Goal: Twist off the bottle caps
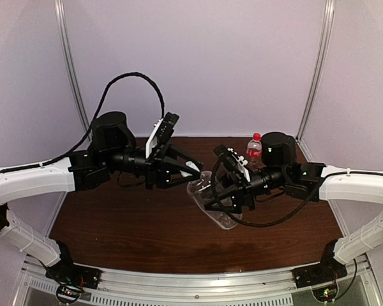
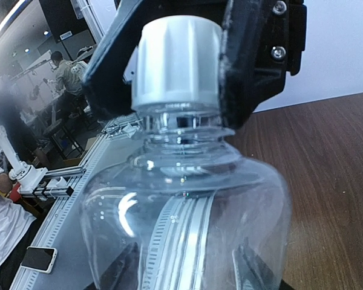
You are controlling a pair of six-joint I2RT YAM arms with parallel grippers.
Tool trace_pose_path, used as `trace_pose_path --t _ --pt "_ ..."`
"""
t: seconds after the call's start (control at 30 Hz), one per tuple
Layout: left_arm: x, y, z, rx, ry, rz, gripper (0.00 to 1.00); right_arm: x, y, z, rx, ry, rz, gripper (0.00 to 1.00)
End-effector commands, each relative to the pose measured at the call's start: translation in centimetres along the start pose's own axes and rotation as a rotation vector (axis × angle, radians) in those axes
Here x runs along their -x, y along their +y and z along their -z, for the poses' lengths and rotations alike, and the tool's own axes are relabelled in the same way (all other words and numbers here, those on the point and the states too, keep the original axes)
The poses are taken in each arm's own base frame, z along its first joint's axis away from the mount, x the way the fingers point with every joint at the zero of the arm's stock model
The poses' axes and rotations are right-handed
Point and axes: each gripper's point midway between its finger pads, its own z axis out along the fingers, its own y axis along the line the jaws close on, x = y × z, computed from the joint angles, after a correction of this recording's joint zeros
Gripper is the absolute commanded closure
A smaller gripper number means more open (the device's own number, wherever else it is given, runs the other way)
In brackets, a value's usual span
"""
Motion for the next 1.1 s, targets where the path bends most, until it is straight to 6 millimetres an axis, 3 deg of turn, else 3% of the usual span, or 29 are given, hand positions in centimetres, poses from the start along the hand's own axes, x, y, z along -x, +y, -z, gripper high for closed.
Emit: trace_pose_path --t 0.0,0.13,0.27,0.4,0.57,0.77,1.07 --pt "2.2 1.1 0.9 0.106 -0.081 0.015 0.81 1.8 -1.9 0.9 -0.157 -0.031 0.039 0.62" --pt "3.0 4.2 2.0 0.307 -0.151 0.163 0.81 2.5 -5.2 2.1 -0.38 -0.037 0.046 0.62" --pt "2.5 7.4 3.2 0.515 -0.225 0.361 0.81 2.7 -8.2 3.7 -0.586 -0.059 0.07 0.62" --pt "2.2 8.7 3.1 0.594 -0.243 0.423 0.78 2.6 -9.8 4.4 -0.683 -0.075 0.08 0.63" --pt "2.2 9.2 2.5 0.594 -0.236 0.435 0.72 2.2 -10.0 4.2 -0.688 -0.076 0.076 0.63" --pt "2.4 8.9 2.3 0.566 -0.241 0.409 0.69 2.4 -8.9 4.1 -0.636 -0.093 0.092 0.62" --pt "2.1 9.5 3.3 0.642 -0.235 0.417 0.68 1.5 -8.8 3.9 -0.623 -0.081 0.074 0.63"
